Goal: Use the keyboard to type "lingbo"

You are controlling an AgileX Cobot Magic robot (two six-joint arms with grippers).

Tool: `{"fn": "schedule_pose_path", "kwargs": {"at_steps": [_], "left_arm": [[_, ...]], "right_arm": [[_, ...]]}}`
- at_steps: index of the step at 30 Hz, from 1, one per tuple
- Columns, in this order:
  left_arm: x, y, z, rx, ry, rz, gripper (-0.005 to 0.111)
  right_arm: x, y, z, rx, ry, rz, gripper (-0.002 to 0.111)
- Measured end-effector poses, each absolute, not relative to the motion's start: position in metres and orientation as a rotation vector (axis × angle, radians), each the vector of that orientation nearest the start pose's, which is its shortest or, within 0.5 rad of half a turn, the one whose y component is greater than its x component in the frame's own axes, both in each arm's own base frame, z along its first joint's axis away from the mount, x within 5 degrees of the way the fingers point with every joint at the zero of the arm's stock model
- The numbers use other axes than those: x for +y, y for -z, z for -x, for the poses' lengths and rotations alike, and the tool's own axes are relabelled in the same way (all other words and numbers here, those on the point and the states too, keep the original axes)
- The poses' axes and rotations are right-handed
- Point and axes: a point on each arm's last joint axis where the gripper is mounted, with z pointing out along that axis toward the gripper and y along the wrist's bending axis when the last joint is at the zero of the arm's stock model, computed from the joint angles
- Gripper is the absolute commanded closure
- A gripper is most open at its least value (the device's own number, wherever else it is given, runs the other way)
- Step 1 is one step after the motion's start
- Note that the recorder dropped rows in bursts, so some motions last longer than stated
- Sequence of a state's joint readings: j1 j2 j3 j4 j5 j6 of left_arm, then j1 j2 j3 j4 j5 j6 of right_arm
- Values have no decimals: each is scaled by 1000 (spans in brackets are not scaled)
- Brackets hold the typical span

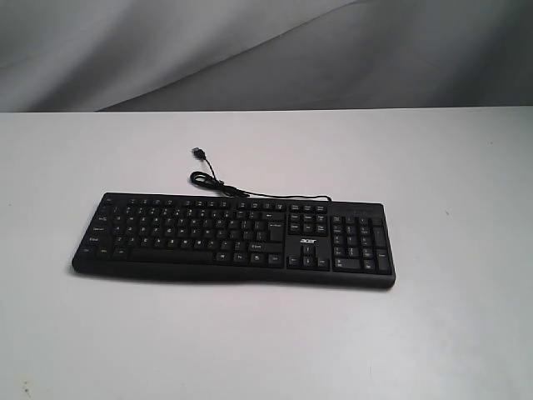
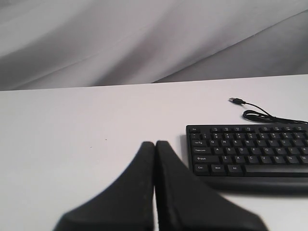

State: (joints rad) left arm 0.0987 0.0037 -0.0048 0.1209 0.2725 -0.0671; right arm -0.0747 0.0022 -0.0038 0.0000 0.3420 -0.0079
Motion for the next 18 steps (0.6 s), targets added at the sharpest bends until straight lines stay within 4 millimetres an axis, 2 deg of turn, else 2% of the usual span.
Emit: {"fn": "schedule_pose_path", "kwargs": {"at_steps": [18], "left_arm": [[10,-189,-56,1773,-151,86,106]], "right_arm": [[-4,-183,-53,1823,58,-61,108]]}}
